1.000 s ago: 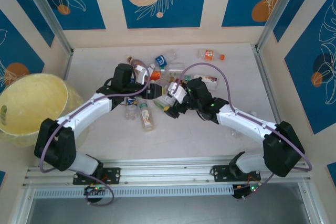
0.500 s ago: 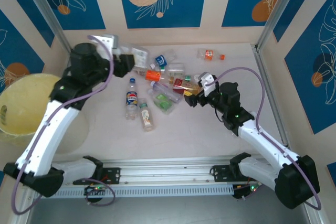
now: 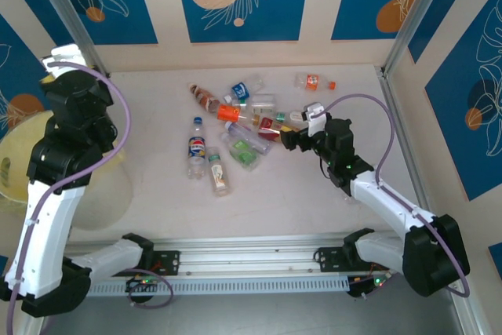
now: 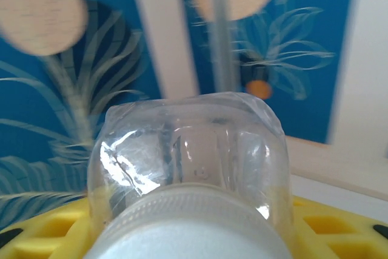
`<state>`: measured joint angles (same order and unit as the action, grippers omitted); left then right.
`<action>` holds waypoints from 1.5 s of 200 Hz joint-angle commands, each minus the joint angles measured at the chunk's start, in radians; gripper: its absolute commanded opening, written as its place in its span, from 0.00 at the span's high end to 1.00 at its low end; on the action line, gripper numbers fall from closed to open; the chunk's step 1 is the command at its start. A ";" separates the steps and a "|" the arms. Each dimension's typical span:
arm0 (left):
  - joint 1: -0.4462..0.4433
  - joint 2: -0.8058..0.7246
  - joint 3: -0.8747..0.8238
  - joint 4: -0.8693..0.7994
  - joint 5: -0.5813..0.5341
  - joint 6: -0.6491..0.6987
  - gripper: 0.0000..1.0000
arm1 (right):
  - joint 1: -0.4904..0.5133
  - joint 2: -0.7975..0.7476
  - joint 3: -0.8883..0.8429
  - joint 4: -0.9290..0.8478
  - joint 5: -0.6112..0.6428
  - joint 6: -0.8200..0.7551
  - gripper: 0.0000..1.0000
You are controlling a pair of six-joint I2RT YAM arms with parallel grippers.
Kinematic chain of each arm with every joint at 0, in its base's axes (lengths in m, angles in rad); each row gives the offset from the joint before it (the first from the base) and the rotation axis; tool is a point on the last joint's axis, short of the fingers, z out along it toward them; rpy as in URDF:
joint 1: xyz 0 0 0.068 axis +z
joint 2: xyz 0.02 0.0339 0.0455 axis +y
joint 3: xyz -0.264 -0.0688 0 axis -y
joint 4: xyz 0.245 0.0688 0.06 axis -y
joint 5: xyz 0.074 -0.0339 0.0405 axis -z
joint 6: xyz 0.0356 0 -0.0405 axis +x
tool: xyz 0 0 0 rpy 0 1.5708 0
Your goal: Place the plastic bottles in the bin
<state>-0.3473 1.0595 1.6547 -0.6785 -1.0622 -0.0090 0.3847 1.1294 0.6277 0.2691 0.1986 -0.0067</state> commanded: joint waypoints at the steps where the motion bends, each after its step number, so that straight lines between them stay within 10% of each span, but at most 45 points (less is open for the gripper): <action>1: 0.138 0.024 -0.053 -0.046 -0.141 -0.001 1.00 | -0.002 0.022 0.051 0.038 -0.012 0.011 0.00; 74: 0.755 -0.047 -0.349 -0.147 0.794 -0.511 1.00 | 0.011 0.041 0.081 -0.035 -0.037 -0.041 0.00; 138: 0.973 -0.059 -0.676 0.040 1.160 -0.661 0.93 | 0.038 0.091 0.126 -0.096 -0.046 -0.077 0.01; 232: 1.033 -0.065 -0.819 0.177 1.185 -0.742 0.25 | 0.112 0.170 0.183 -0.146 0.012 -0.122 0.00; 300: 1.031 -0.083 -0.652 0.087 1.188 -0.683 0.00 | 0.112 0.160 0.171 -0.130 0.022 -0.103 0.00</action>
<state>0.6769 0.9848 0.9310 -0.5503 0.1089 -0.7231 0.4934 1.2999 0.7837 0.1226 0.2031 -0.1135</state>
